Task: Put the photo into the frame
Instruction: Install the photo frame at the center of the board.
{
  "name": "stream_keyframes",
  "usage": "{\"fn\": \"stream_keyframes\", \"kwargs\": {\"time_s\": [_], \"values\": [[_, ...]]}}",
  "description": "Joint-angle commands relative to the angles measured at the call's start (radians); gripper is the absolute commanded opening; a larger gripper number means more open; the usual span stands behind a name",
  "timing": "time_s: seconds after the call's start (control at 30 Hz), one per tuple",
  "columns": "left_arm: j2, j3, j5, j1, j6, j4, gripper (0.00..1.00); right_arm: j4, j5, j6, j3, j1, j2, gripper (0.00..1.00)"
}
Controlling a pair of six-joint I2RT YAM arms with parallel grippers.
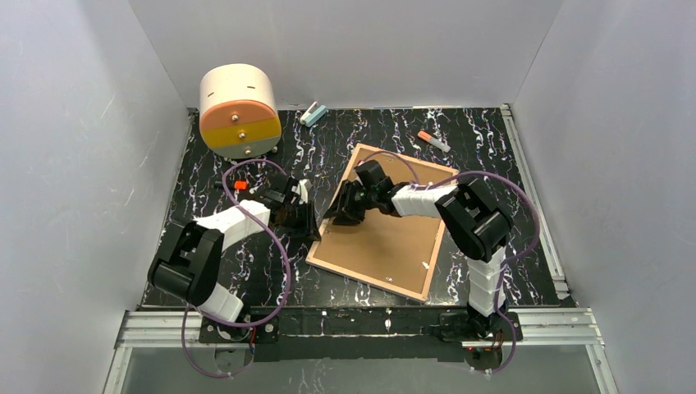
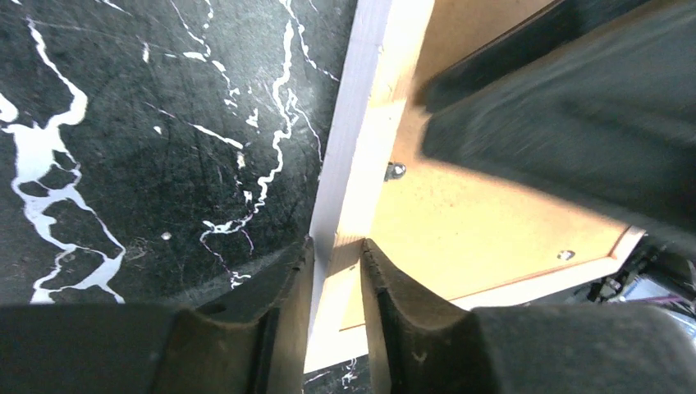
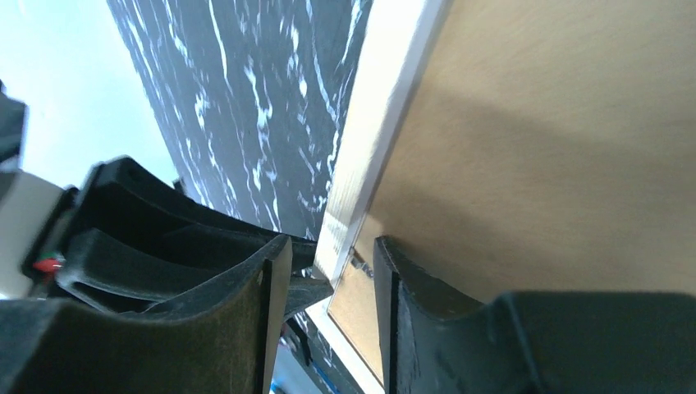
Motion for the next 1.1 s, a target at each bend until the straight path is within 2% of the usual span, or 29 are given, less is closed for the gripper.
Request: {"fn": "stream_keyframes", "kwargs": {"time_s": [0.0,0.17,0.4,0.53,0.6,0.67,0.7,0.77,0.83,0.97,1.07], "values": [[0.017,0.072,-0.043,-0.008,0.029,-0.046,0.31,-0.116,0.111,-0.076,0.073,-0.079,-0.112,0.51],[0.071,0.18,-0.046,-0.008,0.048,0.0,0.46,-0.257,0.253,-0.126,0.074,-0.135,-0.244,0.54],[0.242,0.359,-0.059,-0.011,0.127,0.075,0.57,-0.375,0.389,-0.217,0.008,-0.183,-0.392,0.57],[0.335,0.463,-0.171,-0.019,0.195,0.05,0.6,-0.411,0.442,-0.262,0.0,-0.198,-0.443,0.57],[0.38,0.508,-0.177,-0.019,0.217,0.027,0.6,-0.403,0.445,-0.279,-0.011,-0.204,-0.464,0.57],[0.415,0.53,-0.169,-0.019,0.222,0.016,0.57,-0.39,0.446,-0.277,-0.026,-0.213,-0.48,0.57],[0.427,0.536,-0.155,-0.019,0.224,0.011,0.53,-0.386,0.444,-0.273,-0.029,-0.217,-0.481,0.57],[0.442,0.538,-0.132,-0.02,0.216,0.008,0.38,-0.399,0.435,-0.272,-0.025,-0.226,-0.48,0.56],[0.441,0.523,-0.118,-0.022,0.216,0.009,0.31,-0.417,0.433,-0.273,-0.018,-0.235,-0.473,0.55],[0.423,0.473,-0.108,-0.029,0.225,0.003,0.28,-0.419,0.409,-0.273,-0.023,-0.246,-0.467,0.54],[0.417,0.45,-0.117,-0.038,0.226,-0.017,0.23,-0.421,0.374,-0.269,-0.028,-0.248,-0.453,0.53]]}}
